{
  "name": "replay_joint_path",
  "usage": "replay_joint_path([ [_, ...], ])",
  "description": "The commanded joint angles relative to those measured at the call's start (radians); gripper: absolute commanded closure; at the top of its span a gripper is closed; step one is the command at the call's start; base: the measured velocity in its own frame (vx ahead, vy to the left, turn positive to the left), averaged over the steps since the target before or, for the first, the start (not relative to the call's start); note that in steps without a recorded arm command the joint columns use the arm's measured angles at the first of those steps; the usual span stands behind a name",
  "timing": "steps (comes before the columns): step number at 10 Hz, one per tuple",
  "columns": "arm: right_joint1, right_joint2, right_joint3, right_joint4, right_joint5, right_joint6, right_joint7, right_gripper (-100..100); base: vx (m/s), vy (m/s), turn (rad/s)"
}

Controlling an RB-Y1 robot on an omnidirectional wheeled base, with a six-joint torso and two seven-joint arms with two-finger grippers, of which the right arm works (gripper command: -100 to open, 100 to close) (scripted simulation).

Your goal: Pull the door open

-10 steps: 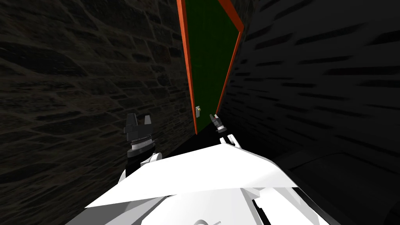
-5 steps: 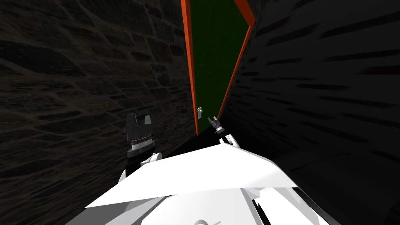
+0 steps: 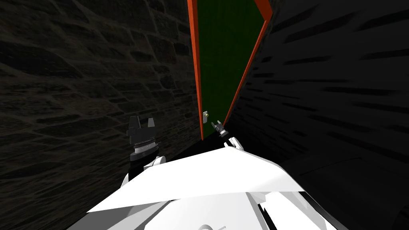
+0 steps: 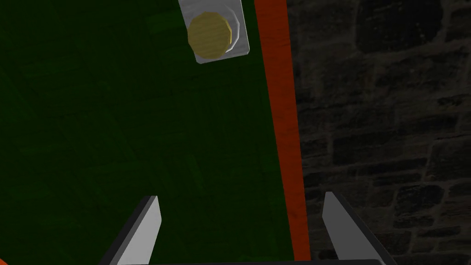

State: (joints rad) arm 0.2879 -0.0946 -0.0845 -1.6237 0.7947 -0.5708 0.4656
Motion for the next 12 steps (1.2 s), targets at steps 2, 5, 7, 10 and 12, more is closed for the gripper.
replay_joint_path([
  [2,-0.012,0.001,-0.001,0.037,0.052,0.006,0.033,-100,0.074,-0.042,0.101],
  [5,-0.031,0.002,-0.005,0.086,0.113,0.010,0.071,-100,0.088,-0.061,0.101],
  [7,-0.041,0.003,-0.007,0.114,0.149,0.013,0.094,-100,0.083,-0.056,0.078],
  [10,-0.060,-0.028,-0.050,0.153,0.114,-0.010,0.086,-100,0.028,0.077,0.099],
  [12,-0.078,-0.055,-0.090,0.195,0.089,-0.031,0.085,-100,0.075,0.154,0.114],
])
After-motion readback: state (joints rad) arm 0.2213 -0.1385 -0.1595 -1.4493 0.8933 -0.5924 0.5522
